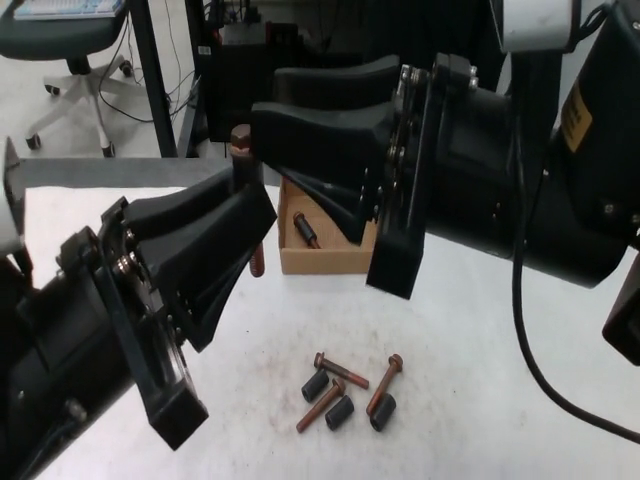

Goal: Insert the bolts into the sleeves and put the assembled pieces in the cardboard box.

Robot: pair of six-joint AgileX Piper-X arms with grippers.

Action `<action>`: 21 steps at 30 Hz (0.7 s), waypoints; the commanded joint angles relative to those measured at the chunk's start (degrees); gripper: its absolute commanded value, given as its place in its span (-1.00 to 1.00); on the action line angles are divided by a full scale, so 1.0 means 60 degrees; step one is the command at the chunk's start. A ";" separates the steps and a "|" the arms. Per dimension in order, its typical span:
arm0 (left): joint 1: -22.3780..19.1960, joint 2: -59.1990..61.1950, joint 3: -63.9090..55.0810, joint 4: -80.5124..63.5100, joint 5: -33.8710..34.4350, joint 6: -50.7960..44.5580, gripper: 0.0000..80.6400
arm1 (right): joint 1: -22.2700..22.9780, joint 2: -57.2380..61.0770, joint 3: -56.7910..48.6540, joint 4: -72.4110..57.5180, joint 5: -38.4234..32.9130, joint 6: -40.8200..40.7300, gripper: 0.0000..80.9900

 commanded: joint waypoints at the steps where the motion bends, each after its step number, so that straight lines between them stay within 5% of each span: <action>1: 0.0028 -0.0027 -0.0081 0.0246 -0.0057 0.0244 -0.99 | -0.0112 -0.0046 -0.0094 -0.0156 0.0000 -0.0035 0.02; 15: 0.0028 -0.0027 -0.0081 0.0913 -0.0057 0.1093 -0.99 | -0.0161 -0.0046 -0.0094 -0.1268 0.0300 -0.0035 -0.01; 18: 0.0140 -0.0027 -0.0081 0.0903 -0.0057 0.1093 -0.99 | -0.0196 -0.0046 -0.0094 -0.1268 0.0531 -0.0035 -0.19; 21: 0.0392 -0.0013 -0.0138 0.0956 -0.0104 0.1093 -0.99 | -0.0381 -0.0046 -0.0094 -0.1268 0.0507 -0.0035 -0.68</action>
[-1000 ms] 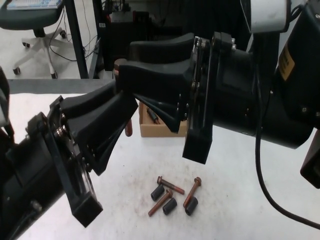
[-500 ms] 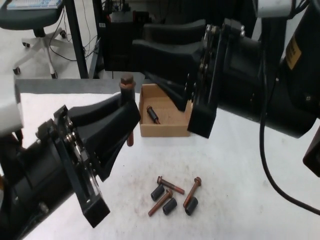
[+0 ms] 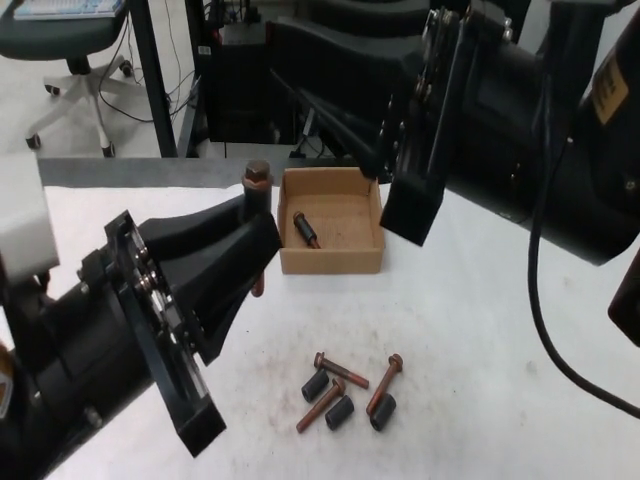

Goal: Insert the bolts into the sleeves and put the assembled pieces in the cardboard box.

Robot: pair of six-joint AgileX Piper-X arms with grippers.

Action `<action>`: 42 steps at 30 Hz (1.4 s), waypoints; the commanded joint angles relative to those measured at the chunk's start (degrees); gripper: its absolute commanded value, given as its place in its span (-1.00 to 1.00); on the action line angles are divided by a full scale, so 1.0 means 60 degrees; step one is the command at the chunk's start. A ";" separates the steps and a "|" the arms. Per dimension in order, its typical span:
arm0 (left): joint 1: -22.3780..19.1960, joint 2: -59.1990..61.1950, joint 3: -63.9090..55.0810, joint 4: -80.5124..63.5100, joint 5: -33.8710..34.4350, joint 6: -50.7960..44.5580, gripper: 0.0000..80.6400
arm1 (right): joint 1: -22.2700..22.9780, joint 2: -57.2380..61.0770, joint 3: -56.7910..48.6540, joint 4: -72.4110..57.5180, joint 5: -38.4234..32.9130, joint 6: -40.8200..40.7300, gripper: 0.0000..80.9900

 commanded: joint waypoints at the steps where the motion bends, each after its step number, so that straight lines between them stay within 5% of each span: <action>1: 0.0254 -0.0013 -0.0202 0.0061 -0.0223 0.0084 -0.99 | -0.0228 -0.0046 -0.0094 -0.0128 0.0107 -0.0019 -0.91; 9: 0.0882 0.0998 -0.2073 0.3504 -0.1081 0.1504 -0.99 | -0.1093 -0.0406 -0.0094 0.0745 0.0612 0.0017 -0.98; 18: 0.0914 0.5982 -0.6641 0.6094 -0.0335 0.1576 -0.99 | -0.1984 -0.1870 -0.0094 0.4863 0.0612 0.0003 -0.98; 29: 0.0914 1.1322 -1.2273 0.9677 -0.0255 0.1795 -0.99 | -0.3123 -0.2768 -0.0094 0.7470 0.0612 0.0003 -0.98; 42: 0.1001 1.3604 -1.3765 1.0268 -0.0255 0.1782 -0.99 | -0.3776 -0.2765 -0.0094 0.8169 0.0612 0.0003 -0.98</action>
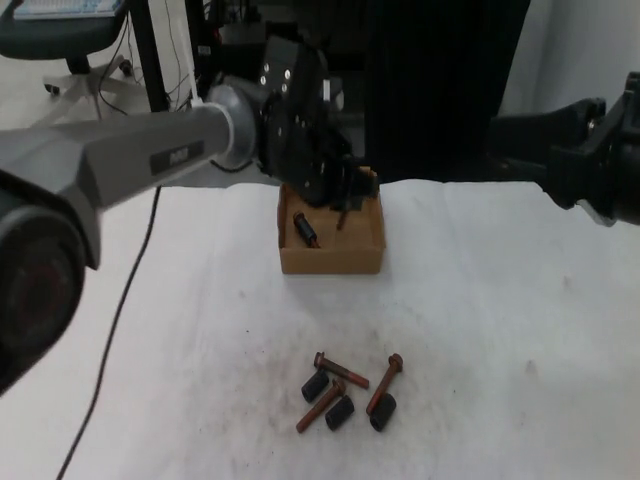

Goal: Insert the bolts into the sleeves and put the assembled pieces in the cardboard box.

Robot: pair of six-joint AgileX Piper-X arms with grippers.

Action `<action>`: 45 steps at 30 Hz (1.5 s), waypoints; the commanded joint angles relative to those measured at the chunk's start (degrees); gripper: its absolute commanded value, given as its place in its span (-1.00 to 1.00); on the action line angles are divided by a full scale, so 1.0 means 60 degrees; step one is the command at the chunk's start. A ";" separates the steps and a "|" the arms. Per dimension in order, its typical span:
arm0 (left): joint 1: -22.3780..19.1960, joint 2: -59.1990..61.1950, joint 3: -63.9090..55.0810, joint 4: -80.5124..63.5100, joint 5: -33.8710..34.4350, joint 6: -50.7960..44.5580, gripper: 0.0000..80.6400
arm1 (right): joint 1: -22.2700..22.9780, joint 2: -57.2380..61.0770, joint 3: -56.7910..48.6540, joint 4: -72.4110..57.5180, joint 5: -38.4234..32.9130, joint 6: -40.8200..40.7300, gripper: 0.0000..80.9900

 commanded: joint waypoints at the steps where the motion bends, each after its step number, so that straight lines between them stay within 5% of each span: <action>1: 0.0064 0.0277 -0.0156 -0.0207 0.0082 0.0049 -0.99 | -0.0055 -0.0066 -0.0094 0.0076 -0.0029 0.0003 -0.98; 11: 0.0146 0.0647 -0.0156 -0.1156 0.0082 0.0095 -0.95 | -0.0055 -0.0066 -0.0067 0.0632 -0.0101 0.0003 -0.98; 19: 0.0477 0.0647 -0.0156 -0.1226 0.0082 0.0281 -0.18 | -0.0055 -0.0066 -0.0067 0.0683 -0.0101 0.0041 -0.98; 22: 0.0593 0.0647 -0.0156 -0.1306 0.0082 0.0266 -0.07 | -0.0055 -0.0066 -0.0067 0.0683 -0.0101 0.0111 -0.98; 28: 0.0729 0.0486 -0.0319 -0.1421 0.0082 -0.0020 -0.13 | -0.0055 -0.0066 -0.0067 0.0683 -0.0101 0.0217 -0.98; 29: 0.0725 0.0386 -0.0387 -0.1264 0.0082 -0.0097 -0.23 | -0.0055 -0.0066 -0.0067 0.0683 -0.0101 0.0217 -0.98; 32: 0.0746 -0.0266 -0.0617 -0.0545 0.0047 -0.0080 -0.96 | -0.0055 -0.0041 -0.0067 0.0764 -0.0101 0.0215 -0.98; 36: 0.0842 -0.1614 -0.0628 0.0020 -0.0144 0.0426 -0.99 | -0.0055 0.0171 0.0031 0.0831 -0.0182 0.0215 -0.98; 45: 0.0903 -0.5140 0.0400 0.4770 -0.2763 0.2643 -0.99 | 0.0305 0.2220 -0.0005 0.0900 -0.1433 -0.1174 -0.98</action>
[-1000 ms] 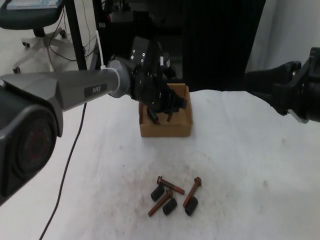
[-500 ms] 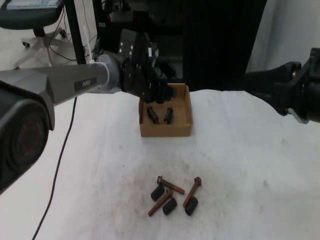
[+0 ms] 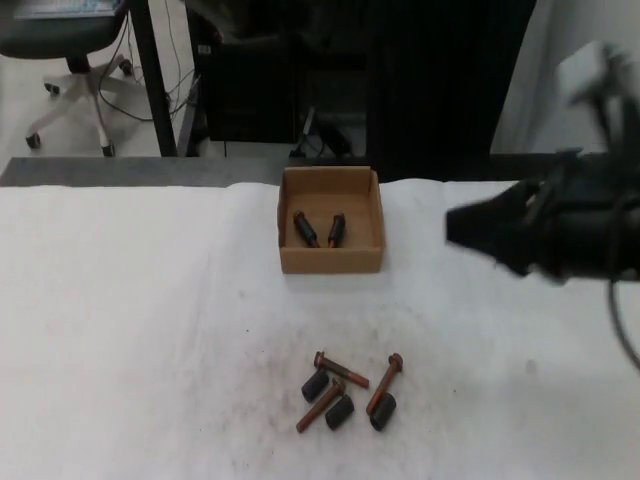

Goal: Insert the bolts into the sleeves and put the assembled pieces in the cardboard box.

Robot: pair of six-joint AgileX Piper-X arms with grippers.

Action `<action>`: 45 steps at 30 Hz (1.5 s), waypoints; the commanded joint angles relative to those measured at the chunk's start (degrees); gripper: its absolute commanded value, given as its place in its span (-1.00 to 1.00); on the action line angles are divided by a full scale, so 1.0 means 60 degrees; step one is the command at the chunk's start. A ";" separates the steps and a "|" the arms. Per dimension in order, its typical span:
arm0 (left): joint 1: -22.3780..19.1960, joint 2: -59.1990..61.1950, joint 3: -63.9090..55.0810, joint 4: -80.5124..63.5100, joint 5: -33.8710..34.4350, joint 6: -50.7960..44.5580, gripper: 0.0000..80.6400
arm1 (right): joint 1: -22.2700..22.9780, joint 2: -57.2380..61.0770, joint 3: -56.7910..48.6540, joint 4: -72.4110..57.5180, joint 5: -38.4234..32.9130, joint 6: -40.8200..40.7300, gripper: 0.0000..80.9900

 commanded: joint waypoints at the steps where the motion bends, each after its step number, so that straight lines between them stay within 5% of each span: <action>1: -0.0011 -0.0211 0.0290 0.0784 -0.0287 0.0273 -0.99 | 0.0310 0.0835 -0.0054 0.0029 -0.0317 -0.0579 -0.98; 8: -0.0011 -0.3718 0.5133 0.0115 -0.0071 -0.0981 -0.99 | 0.1195 0.2037 -0.0531 0.0029 -0.0715 -0.0846 -1.00; 16: -0.0011 -0.6947 0.9815 -0.1137 0.1069 -0.2038 -0.99 | 0.1921 0.3674 -0.2146 0.1446 0.0312 -0.2853 -0.53; 23: -0.0011 -0.8093 1.0630 -0.1158 0.1110 -0.2004 -0.99 | 0.2373 0.5559 -0.3741 0.3159 0.2327 -0.6480 -0.38; 45: -0.0011 -0.8189 1.0627 -0.0856 0.1110 -0.1989 -0.99 | 0.3165 0.7897 -0.4272 0.1944 0.4194 -0.7797 -0.39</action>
